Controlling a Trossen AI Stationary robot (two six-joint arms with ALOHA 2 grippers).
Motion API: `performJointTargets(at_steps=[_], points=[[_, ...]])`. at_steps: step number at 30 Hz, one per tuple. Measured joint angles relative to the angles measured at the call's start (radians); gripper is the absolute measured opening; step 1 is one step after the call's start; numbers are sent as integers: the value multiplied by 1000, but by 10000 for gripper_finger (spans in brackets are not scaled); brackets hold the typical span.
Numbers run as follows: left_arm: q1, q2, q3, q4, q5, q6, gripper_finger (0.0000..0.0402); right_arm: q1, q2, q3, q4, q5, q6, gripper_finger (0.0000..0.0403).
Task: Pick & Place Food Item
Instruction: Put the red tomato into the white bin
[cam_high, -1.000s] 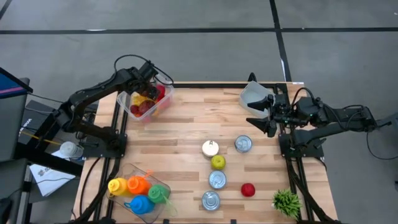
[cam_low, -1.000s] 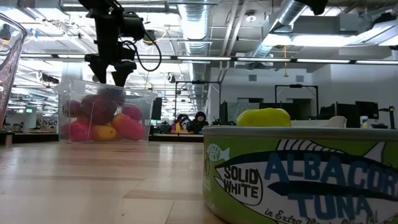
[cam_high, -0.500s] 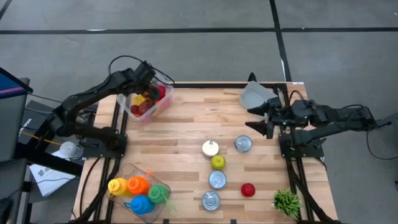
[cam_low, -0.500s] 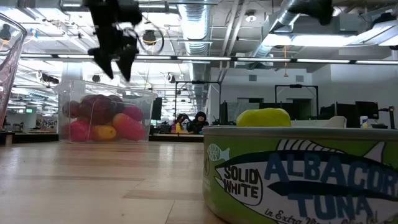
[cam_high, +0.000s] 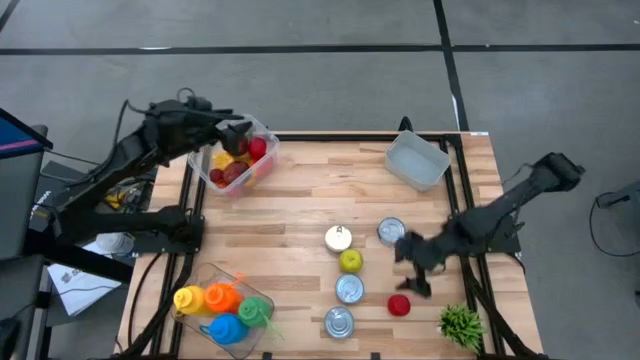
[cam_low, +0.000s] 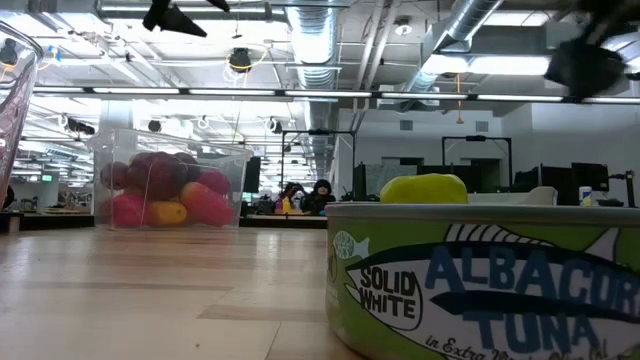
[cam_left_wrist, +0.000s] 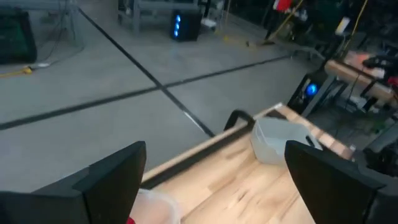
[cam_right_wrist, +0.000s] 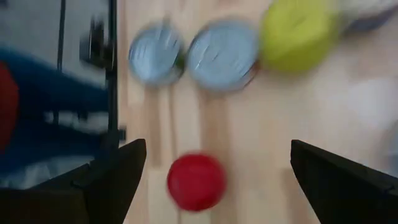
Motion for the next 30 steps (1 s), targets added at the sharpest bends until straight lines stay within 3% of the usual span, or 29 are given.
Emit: performJointTargets(at_steps=[6,13,30], points=[[0,-7,0,1,0,-28,367,139,178,0,93,27,8,388],[0,51,0,3,-1,-52,367,167,359,0,188,64,7,388],[0,103,0,5,-1,-72,369,213,432,0,180,88,88,387]])
